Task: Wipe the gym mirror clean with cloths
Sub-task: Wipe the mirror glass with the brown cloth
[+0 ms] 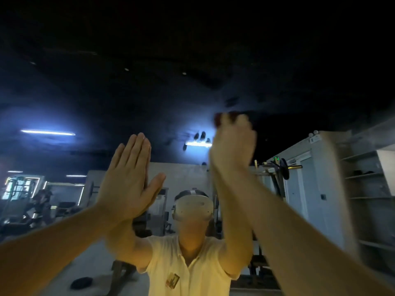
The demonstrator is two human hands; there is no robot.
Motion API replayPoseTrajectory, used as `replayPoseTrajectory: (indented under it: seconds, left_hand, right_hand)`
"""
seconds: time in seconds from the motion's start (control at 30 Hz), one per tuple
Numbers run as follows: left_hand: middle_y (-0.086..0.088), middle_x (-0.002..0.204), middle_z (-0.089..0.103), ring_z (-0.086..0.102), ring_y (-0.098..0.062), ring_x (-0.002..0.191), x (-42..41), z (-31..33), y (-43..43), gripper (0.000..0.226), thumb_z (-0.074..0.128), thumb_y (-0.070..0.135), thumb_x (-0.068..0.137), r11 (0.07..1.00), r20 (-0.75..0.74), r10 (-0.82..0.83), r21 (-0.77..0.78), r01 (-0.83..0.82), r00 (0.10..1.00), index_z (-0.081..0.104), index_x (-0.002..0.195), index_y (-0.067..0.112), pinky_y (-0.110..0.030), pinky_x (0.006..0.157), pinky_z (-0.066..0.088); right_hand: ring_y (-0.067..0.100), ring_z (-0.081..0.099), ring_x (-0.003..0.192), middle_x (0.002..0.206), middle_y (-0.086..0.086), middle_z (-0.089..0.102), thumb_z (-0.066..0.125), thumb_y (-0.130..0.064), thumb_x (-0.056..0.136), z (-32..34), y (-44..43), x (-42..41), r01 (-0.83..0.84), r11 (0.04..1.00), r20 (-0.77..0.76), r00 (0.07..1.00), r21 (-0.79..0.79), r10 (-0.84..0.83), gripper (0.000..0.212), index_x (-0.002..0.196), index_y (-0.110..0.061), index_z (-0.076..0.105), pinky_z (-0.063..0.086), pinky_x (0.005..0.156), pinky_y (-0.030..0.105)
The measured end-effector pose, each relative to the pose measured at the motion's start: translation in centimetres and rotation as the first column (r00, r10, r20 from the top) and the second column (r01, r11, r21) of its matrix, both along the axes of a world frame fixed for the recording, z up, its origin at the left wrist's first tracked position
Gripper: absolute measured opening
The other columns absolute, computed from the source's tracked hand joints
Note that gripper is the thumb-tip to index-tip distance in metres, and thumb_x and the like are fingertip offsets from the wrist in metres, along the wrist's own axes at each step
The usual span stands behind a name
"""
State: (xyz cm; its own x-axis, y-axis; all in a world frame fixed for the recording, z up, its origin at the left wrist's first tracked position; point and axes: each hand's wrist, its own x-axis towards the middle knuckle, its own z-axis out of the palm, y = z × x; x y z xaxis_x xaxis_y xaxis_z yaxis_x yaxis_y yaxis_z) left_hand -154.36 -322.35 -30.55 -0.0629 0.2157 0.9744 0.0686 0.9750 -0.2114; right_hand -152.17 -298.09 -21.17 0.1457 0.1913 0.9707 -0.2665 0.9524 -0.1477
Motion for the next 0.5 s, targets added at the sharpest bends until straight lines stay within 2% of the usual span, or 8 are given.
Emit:
replayPoseTrajectory:
  seconds: [0.07, 0.13, 0.2, 0.27, 0.33, 0.37, 0.43, 0.5]
  left_hand:
    - [-0.014, 0.173, 0.002, 0.0, -0.026, 0.161, 0.0, 0.1, 0.0, 0.087, 0.018, 0.066, 0.104, 1.0, -0.003, -0.002, 0.005, 0.002, 1.0, 0.006, 0.164, 0.004, -0.048, 0.13, 0.006]
    - [-0.014, 0.173, 0.003, 0.0, -0.025, 0.161, 0.2, 0.2, 0.0, 0.088, 0.017, 0.067, 0.103, 1.0, 0.003, -0.004, 0.01, 0.003, 1.0, 0.007, 0.164, 0.004, -0.047, 0.13, 0.006]
    - [-0.014, 0.173, 0.003, 0.001, -0.026, 0.161, 0.2, 0.1, 0.0, 0.088, 0.019, 0.067, 0.103, 1.0, 0.006, 0.0, 0.003, 0.0, 1.0, 0.007, 0.164, 0.004, -0.048, 0.13, 0.007]
    - [-0.015, 0.173, 0.004, 0.002, -0.027, 0.161, 0.2, 0.2, -0.1, 0.089, 0.02, 0.067, 0.103, 1.0, 0.008, 0.015, -0.007, -0.015, 1.0, 0.007, 0.164, 0.004, -0.05, 0.13, 0.009]
    - [-0.016, 0.173, 0.003, 0.001, -0.028, 0.161, 0.1, 0.2, -0.2, 0.088, 0.018, 0.067, 0.103, 0.999, 0.002, 0.034, -0.01, -0.034, 0.999, 0.007, 0.164, 0.003, -0.05, 0.13, 0.009]
    - [-0.016, 0.173, 0.003, 0.001, -0.029, 0.161, 0.0, 0.1, -0.2, 0.088, 0.017, 0.067, 0.104, 0.999, -0.001, 0.039, -0.012, -0.039, 0.999, 0.006, 0.164, 0.003, -0.05, 0.13, 0.009]
    - [-0.017, 0.172, 0.002, 0.0, -0.029, 0.16, -0.1, 0.0, -0.2, 0.088, 0.016, 0.066, 0.104, 0.999, -0.012, 0.036, -0.016, -0.036, 0.999, 0.005, 0.164, 0.003, -0.05, 0.13, 0.009]
    - [-0.017, 0.172, 0.001, -0.001, -0.029, 0.16, 0.1, -0.1, -0.3, 0.087, 0.014, 0.066, 0.105, 1.0, -0.013, 0.018, -0.023, -0.018, 1.0, 0.005, 0.164, 0.002, -0.051, 0.13, 0.009]
  right_hand:
    - [0.018, 0.058, 0.097, 0.114, 0.004, 0.056, 0.042, -0.036, 0.093, -2.6, -4.1, -0.1, -0.102, 0.967, 0.019, 0.995, 0.234, 0.1, 0.032, 0.119, -0.025, 0.057, 0.053, 0.086, 0.038]
    - [0.022, 0.058, 0.1, 0.117, 0.008, 0.056, 0.053, -0.031, 0.096, -4.7, -5.2, 0.3, -0.061, 0.827, 0.057, 0.998, 0.558, 0.035, 0.034, 0.129, -0.022, 0.055, 0.054, 0.088, 0.041]
    - [0.025, 0.061, 0.1, 0.118, 0.011, 0.058, 0.064, -0.029, 0.094, -3.9, -2.1, 0.8, 0.052, 0.706, 0.002, 0.997, 0.706, -0.075, 0.045, 0.137, -0.022, 0.053, 0.054, 0.086, 0.041]
    - [0.026, 0.063, 0.09, 0.112, 0.011, 0.059, 0.066, -0.027, 0.094, -1.6, 2.8, 0.6, 0.196, 0.802, -0.059, 0.979, 0.564, -0.197, 0.042, 0.134, -0.022, 0.056, 0.05, 0.074, 0.035]
    - [0.033, 0.063, 0.086, 0.111, 0.016, 0.056, 0.057, -0.027, 0.1, 0.6, 7.8, 0.5, 0.224, 0.941, -0.044, 0.975, 0.253, -0.22, 0.037, 0.135, -0.018, 0.058, 0.049, 0.072, 0.036]
    - [0.035, 0.062, 0.089, 0.113, 0.019, 0.054, 0.051, -0.029, 0.103, 1.2, 9.2, 0.2, 0.198, 0.973, -0.015, 0.98, 0.121, -0.198, 0.038, 0.138, -0.017, 0.056, 0.051, 0.075, 0.04]
    - [0.035, 0.059, 0.096, 0.118, 0.019, 0.052, 0.046, -0.029, 0.105, 1.8, 7.8, -0.2, 0.14, 0.988, 0.034, 0.99, -0.063, -0.138, 0.038, 0.14, -0.015, 0.054, 0.053, 0.081, 0.046]
    - [0.031, 0.058, 0.097, 0.118, 0.015, 0.052, 0.049, -0.027, 0.102, 0.8, 2.9, -0.3, 0.105, 0.984, 0.01, 0.994, -0.146, -0.105, 0.033, 0.132, -0.015, 0.057, 0.052, 0.084, 0.045]
